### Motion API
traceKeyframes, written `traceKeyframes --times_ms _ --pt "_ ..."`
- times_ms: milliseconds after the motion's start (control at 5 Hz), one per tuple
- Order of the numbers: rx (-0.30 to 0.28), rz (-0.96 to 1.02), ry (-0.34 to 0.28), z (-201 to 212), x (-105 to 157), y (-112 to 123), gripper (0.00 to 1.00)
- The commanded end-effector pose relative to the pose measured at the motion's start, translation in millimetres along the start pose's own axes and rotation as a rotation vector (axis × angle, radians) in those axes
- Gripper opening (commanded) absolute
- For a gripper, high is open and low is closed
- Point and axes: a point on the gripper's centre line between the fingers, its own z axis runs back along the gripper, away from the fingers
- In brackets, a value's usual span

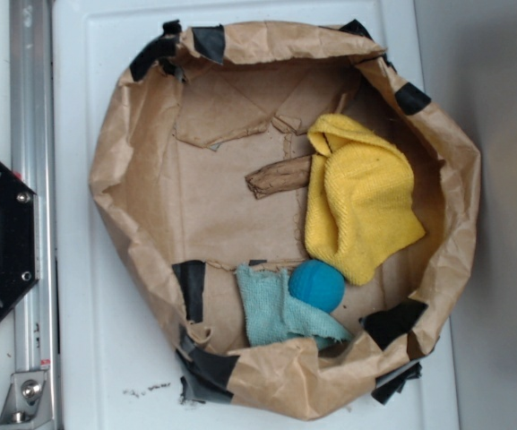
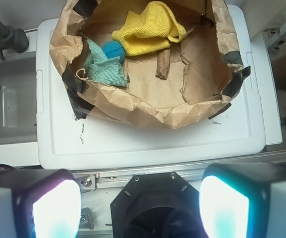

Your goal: Grab the blue cloth.

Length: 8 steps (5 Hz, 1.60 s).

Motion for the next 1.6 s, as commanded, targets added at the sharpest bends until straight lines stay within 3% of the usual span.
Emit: traceKeyframes --times_ms 0,200,400,600,800,1000,1200,1400 --pt "0.0 0.0 0.0 0 0 0 1.0" --pt "0.019 -0.04 -0.082 -27 47 -17 1.0" --pt "0.02 -0.042 -0.116 -56 79 -23 1.0" --pt "0.029 -0.043 -0.088 -90 103 -27 1.0" --pt "0.014 -0.023 -0.01 -130 119 -19 1.0" --pt "-0.004 -0.005 0.025 -157 129 3 1.0" --pt "-0.001 -0.001 0.041 -168 131 15 1.0" --pt "-0.058 -0.025 0.046 -176 126 18 1.0"
